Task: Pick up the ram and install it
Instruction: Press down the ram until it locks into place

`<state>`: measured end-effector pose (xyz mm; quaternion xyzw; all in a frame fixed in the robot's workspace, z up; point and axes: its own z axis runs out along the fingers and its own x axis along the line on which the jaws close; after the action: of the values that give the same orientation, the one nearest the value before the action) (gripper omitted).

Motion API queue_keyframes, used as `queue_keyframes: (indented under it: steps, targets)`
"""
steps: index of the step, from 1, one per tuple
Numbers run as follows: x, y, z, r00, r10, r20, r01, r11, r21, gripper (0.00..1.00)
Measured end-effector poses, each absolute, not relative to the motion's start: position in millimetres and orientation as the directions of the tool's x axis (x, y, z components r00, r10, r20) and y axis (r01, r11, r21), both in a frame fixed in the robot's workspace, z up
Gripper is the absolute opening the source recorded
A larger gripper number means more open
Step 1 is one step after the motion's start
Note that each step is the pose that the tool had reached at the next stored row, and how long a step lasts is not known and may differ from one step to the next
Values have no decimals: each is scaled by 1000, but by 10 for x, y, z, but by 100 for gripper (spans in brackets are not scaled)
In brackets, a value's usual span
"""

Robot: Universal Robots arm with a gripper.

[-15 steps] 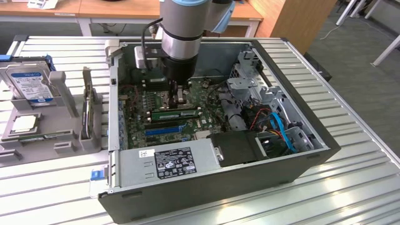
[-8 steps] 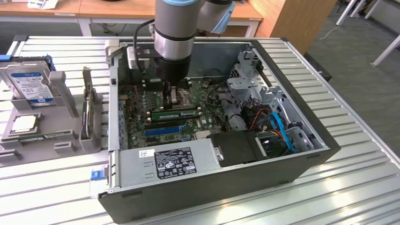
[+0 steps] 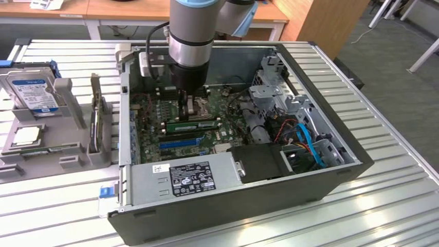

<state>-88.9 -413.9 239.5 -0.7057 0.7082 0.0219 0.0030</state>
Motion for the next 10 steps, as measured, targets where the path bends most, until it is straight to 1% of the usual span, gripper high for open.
queue_keyframes:
  steps: [10]
  targets:
    - [-896, -4139, 2314, -4, -999, -35, -1000, 3, 27, 10]
